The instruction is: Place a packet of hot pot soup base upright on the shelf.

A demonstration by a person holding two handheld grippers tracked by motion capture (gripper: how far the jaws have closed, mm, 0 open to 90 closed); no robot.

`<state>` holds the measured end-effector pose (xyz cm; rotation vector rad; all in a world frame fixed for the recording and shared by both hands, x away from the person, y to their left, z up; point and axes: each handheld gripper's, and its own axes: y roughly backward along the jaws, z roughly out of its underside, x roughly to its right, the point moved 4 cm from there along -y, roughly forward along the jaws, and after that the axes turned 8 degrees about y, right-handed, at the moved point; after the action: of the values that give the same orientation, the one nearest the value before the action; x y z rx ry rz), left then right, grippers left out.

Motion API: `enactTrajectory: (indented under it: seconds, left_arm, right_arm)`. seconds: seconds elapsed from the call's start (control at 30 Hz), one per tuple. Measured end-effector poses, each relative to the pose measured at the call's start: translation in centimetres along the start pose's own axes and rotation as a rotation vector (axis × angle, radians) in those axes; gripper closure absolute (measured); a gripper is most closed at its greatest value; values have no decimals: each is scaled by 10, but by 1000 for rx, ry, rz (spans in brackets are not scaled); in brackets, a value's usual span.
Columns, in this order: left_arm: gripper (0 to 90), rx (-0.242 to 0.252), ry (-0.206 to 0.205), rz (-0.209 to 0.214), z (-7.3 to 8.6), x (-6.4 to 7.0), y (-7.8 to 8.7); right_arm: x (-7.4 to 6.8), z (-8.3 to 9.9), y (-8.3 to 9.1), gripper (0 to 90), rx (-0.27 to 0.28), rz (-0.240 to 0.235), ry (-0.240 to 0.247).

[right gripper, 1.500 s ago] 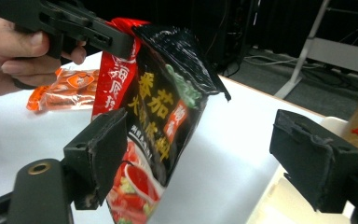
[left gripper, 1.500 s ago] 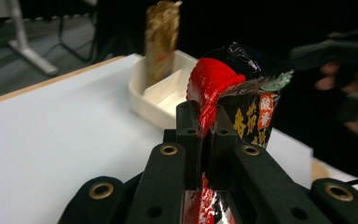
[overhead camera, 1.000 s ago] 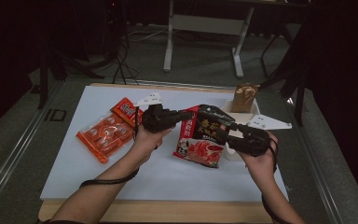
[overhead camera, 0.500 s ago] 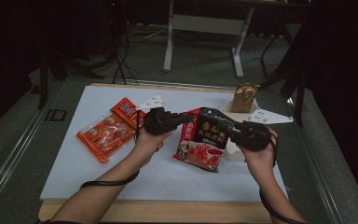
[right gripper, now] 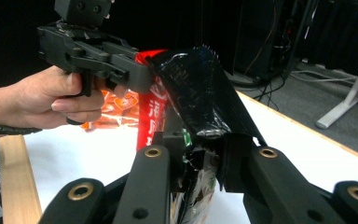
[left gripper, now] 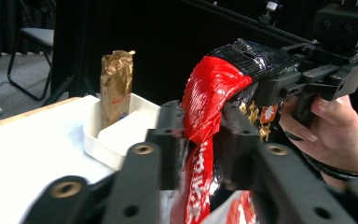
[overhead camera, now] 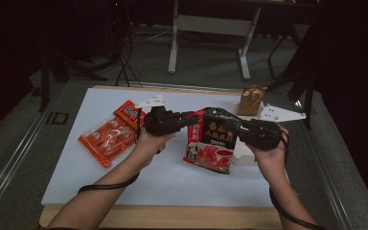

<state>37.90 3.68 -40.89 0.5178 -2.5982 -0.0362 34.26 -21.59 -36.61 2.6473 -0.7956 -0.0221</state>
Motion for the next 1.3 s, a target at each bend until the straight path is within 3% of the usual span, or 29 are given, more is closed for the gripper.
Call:
enactTrajectory:
  seconds: [0.07, 0.27, 0.33, 0.5, 0.67, 0.9, 1.17, 1.3]
  left_arm:
    - [504, 6, 17, -4, 0, -2, 5]
    - [326, 0, 30, -43, 5, -7, 15]
    - [228, -2, 33, -31, 6, -8, 19]
    - [143, -17, 7, -46, 13, -9, 27]
    - [28, -46, -6, -99, 24, -14, 34]
    - [11, -54, -25, -161, 37, -19, 46]
    - [11, -76, -36, -204, 53, -26, 63]
    - [11, -98, -47, -239, 65, -29, 75]
  right_arm:
    - [7, -4, 3, 766, 10, 3, 3]
    - [23, -12, 9, 766, 42, -6, -12]
    - [27, -14, 10, 767, 43, -3, -10]
    - [39, -20, 12, 766, 43, 6, -2]
    - [51, -21, 16, 765, 52, 21, -12]
    - [66, -23, 23, 765, 57, 56, -16]
    - [84, -26, 31, 765, 62, 90, -21]
    - [99, -27, 37, 765, 58, 119, -27]
